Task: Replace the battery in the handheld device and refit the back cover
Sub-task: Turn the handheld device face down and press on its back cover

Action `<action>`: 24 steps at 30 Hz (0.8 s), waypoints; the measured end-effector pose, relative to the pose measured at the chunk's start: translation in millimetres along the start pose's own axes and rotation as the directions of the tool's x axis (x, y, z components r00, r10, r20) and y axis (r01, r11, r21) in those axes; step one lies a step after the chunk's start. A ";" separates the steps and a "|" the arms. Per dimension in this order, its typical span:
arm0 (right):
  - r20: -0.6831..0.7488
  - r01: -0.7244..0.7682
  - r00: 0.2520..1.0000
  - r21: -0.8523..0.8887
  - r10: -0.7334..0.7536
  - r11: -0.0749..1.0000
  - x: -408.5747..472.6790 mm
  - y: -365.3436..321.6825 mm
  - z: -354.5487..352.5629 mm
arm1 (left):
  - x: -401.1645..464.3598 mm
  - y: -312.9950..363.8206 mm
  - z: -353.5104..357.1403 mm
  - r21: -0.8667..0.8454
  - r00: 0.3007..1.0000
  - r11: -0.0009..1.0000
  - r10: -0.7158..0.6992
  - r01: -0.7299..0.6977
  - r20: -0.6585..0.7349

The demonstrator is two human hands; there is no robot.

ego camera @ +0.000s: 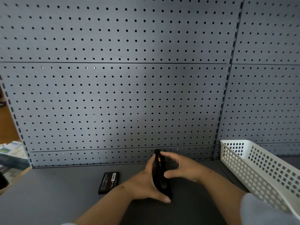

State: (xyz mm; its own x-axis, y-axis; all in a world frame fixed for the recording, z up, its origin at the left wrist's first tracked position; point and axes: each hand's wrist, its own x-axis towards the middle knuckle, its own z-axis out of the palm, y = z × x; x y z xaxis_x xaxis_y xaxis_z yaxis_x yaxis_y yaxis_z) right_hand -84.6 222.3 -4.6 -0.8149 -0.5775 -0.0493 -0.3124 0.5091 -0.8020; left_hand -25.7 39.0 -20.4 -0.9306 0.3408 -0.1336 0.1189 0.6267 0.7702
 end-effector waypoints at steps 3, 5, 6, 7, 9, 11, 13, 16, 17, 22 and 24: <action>0.039 0.012 0.999 -0.033 -0.011 0.999 0.3 -1.2 0.6 | -2.8 2.0 -5.3 -0.054 0.999 0.998 0.027 -0.028 -0.020; 0.073 0.017 0.997 -0.062 -0.013 0.998 1.0 -2.1 2.1 | -3.7 -2.1 -7.7 -0.023 0.999 0.999 0.025 -0.026 -0.034; 0.083 0.024 0.996 -0.075 -0.018 0.997 1.3 -2.4 2.6 | -3.9 -4.5 -8.5 0.019 0.999 1.000 0.009 -0.009 -0.049; 0.089 0.030 0.996 -0.086 -0.022 0.996 1.3 -2.9 2.5 | -4.2 -7.3 -9.3 0.054 0.998 0.999 0.000 0.004 -0.067; 0.100 0.023 0.995 -0.098 -0.013 0.995 -0.9 -0.9 3.0 | -6.3 -10.4 -9.7 0.094 0.995 0.995 -0.016 0.026 -0.096; 0.107 -0.003 0.994 -0.100 0.014 0.995 -5.1 5.8 4.8 | -11.1 -8.8 -8.6 0.119 0.993 0.993 -0.012 0.026 -0.118; 0.089 -0.045 0.995 -0.109 0.055 0.993 -9.4 13.1 7.8 | -16.3 -4.6 -8.2 0.146 0.991 0.989 0.003 0.017 -0.132; 0.067 -0.110 0.991 -0.139 0.120 0.984 -12.9 17.4 11.3 | -20.3 -7.9 -8.5 0.199 0.991 0.979 -0.009 0.035 -0.133; 0.064 -0.128 0.988 -0.161 0.140 0.979 -13.1 17.6 12.0 | -20.5 -11.7 -7.8 0.224 0.992 0.974 -0.002 0.030 -0.125; 0.040 -0.181 0.981 -0.192 0.192 0.965 -11.9 15.8 14.3 | -17.6 -17.6 -3.2 0.290 0.994 0.956 -0.023 0.053 -0.104; 0.029 -0.186 0.980 -0.204 0.196 0.961 -10.5 17.7 14.8 | -17.6 -14.4 -3.2 0.290 0.994 0.955 -0.027 0.057 -0.105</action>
State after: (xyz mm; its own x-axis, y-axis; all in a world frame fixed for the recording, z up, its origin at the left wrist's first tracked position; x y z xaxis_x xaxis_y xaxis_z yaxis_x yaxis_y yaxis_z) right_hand -74.4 227.9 -27.1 -0.8456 -0.4849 -0.2231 -0.2482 0.7272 -0.6399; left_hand -12.2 21.8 -27.1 -0.9647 0.2481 -0.0881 0.1612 0.8211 0.5475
